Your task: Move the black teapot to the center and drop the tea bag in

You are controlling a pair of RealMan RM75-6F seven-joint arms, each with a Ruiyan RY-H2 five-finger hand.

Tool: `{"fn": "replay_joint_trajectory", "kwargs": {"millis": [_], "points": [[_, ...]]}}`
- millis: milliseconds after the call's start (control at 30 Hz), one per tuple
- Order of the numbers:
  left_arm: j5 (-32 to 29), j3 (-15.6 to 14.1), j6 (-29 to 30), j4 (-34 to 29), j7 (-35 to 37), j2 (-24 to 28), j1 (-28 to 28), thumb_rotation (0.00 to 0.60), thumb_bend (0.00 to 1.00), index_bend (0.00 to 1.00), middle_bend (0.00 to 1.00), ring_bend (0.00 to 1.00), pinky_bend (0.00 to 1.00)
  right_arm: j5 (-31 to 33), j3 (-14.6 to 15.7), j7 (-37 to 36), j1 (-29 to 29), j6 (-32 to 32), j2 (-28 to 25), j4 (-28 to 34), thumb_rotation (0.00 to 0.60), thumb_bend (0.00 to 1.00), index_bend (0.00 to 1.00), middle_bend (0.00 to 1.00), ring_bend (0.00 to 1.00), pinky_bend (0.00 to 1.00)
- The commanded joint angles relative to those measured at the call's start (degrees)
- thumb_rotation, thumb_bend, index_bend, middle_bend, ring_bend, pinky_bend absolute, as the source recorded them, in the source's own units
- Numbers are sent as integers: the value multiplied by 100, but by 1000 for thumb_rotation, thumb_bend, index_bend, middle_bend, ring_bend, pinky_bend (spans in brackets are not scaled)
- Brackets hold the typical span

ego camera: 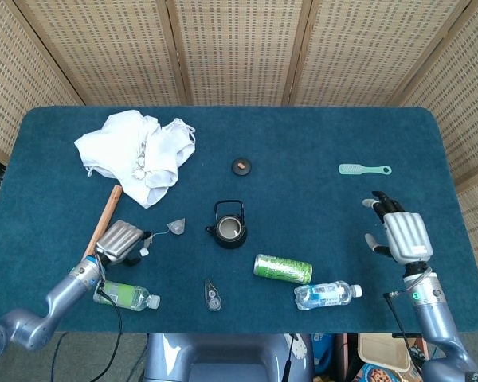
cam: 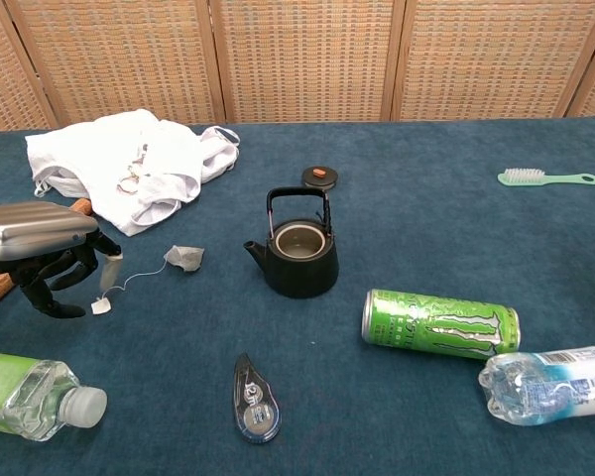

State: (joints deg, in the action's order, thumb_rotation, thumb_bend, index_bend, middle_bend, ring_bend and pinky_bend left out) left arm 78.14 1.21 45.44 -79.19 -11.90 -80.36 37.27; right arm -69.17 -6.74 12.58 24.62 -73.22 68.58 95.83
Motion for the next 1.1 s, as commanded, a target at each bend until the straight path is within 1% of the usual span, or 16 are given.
{"fn": "replay_joint_trajectory", "kwargs": {"millis": [33,467,833,1100], "points": [[-34,-17,-5,25,13,-22,-7,600,275,498,792,741,692,2,-12,1,-11,20,0,-5,600,461,276,216,281,630],[-255,-35,-232,136,34,-96,113,600,278,498,792,741,692,40,-76,42,-95,127,-11,-5,600,461,276,216,281,630],[-373,-41,-316,152,-5,-121,199,600,337,498,792,741,692,81,-100,101,-145,209,-3,10,600,457,276,217,281,630],[-455,-56,-366,161,-26,-129,232,600,338,498,792,741,692,94,-122,117,-174,232,-12,25,600,456,276,217,281,630]]}}
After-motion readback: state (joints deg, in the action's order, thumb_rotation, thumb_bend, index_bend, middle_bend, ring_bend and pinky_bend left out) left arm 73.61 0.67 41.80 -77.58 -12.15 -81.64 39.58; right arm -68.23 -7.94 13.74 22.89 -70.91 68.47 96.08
